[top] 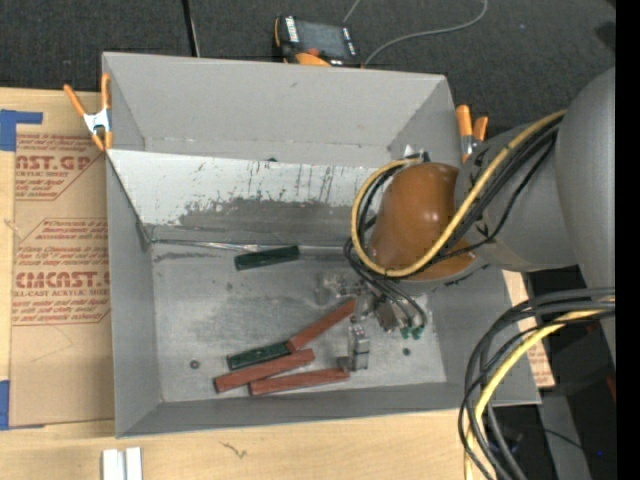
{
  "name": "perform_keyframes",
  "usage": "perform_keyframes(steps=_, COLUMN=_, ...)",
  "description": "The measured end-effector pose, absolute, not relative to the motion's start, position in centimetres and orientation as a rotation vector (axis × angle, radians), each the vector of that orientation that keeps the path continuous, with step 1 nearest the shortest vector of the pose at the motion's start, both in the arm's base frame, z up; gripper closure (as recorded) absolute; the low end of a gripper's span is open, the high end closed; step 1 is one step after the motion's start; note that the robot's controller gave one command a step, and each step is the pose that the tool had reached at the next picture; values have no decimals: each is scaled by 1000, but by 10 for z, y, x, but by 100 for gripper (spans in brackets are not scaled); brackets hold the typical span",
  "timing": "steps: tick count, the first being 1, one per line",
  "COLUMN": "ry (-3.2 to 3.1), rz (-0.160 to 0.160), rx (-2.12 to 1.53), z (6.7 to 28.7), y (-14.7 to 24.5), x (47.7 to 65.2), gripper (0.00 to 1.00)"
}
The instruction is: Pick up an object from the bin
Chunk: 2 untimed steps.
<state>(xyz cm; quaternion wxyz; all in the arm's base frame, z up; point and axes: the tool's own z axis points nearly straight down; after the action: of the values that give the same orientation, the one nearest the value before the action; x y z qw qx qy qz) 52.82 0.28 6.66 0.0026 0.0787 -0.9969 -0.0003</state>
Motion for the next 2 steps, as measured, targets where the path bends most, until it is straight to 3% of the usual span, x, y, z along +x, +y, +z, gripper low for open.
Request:
perform_keyframes(steps=1, ry=-3119, rz=1, rx=399, z=70, y=-36, x=552, gripper=0)
perform_keyframes(steps=2, ry=-3118, rz=-2, rx=400, z=70, y=-35, x=552, gripper=100)
